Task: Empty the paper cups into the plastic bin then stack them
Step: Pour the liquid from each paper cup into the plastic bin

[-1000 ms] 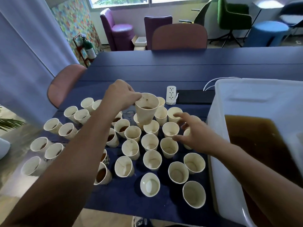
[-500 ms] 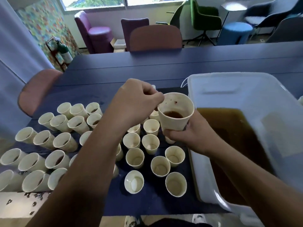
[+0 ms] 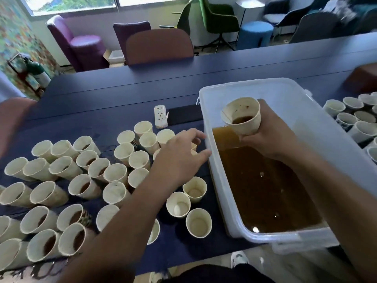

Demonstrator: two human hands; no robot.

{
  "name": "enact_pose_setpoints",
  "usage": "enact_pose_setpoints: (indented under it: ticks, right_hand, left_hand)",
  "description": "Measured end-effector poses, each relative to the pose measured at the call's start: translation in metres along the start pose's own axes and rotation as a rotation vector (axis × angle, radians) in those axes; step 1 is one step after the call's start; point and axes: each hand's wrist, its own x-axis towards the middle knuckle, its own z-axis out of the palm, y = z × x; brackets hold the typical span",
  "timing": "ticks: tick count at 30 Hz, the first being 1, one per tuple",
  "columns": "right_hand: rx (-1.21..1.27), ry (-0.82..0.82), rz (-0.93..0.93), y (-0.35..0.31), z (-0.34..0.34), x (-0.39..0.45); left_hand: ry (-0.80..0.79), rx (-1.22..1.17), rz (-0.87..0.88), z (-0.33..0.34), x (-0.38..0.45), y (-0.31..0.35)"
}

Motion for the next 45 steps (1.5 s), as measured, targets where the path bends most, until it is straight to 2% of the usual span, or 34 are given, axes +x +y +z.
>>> enact_pose_setpoints:
  ticks: [5, 10, 19, 26, 31, 36, 41, 45]
  right_hand:
    - [-0.182, -0.097, 0.13, 0.027, -0.001, -0.001]
    - [-0.309, -0.141, 0.165, 0.045, 0.006, 0.0]
    - [-0.527, -0.132, 0.159, 0.051, 0.015, 0.008]
    - [-0.619, -0.111, 0.124, 0.047, 0.013, 0.016]
    - [-0.723, -0.07, 0.024, 0.043, 0.009, 0.018]
    - [-0.713, -0.063, -0.017, 0.034, 0.003, 0.022]
    - [-0.775, 0.029, -0.099, 0.028, 0.001, 0.024]
    - [-0.875, -0.055, -0.087, 0.027, 0.004, 0.021]
  left_hand:
    - [-0.083, 0.062, 0.055, 0.02, 0.002, -0.006]
    - [-0.221, 0.22, 0.079, 0.029, 0.0, -0.005]
    - [-0.244, 0.357, 0.1, 0.03, 0.002, -0.005]
    - [-0.255, 0.381, 0.092, 0.031, 0.002, -0.005]
    - [-0.262, 0.382, 0.076, 0.031, 0.004, -0.004]
    - [-0.275, 0.383, 0.06, 0.031, 0.005, -0.003]
    - [-0.276, 0.377, 0.066, 0.029, 0.003, -0.001]
    - [-0.271, 0.363, 0.071, 0.028, 0.002, 0.001]
